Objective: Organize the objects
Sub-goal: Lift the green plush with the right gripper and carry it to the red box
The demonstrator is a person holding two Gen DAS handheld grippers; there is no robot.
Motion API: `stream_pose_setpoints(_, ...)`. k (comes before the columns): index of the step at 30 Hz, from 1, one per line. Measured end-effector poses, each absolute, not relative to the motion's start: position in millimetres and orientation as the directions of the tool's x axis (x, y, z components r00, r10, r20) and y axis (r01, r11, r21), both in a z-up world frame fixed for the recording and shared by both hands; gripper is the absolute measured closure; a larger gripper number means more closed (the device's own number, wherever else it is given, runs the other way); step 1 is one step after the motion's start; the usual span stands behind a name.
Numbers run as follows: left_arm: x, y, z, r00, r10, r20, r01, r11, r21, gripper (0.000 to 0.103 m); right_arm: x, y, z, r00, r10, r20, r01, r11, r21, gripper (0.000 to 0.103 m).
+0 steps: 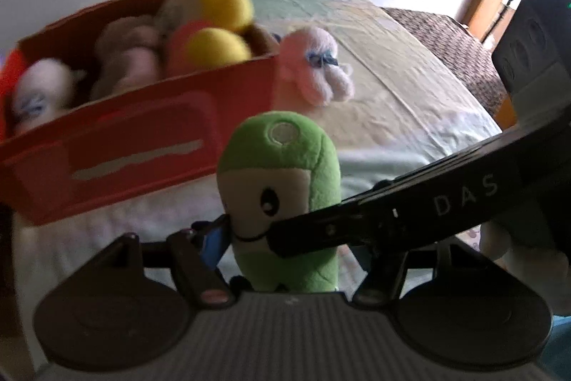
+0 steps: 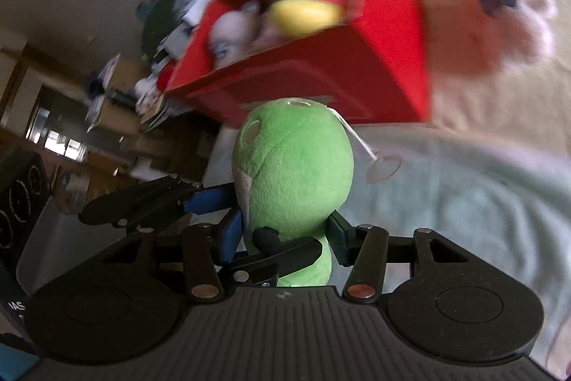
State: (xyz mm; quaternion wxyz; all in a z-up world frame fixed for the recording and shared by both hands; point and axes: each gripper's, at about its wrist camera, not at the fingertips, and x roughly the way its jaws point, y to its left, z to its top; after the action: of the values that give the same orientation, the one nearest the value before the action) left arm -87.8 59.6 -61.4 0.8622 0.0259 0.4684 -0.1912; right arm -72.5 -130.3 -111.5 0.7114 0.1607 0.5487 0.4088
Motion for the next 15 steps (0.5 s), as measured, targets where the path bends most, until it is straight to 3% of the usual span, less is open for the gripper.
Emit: stream_pose_setpoints(15, -126.3, 113.7, -4.0, 0.668, -0.068, -0.741, 0.069, 0.997, -0.030, 0.034, -65.5, -72.5, -59.1, -0.046, 0.856, -0.515, -0.655, 0.364, 0.663, 0.050)
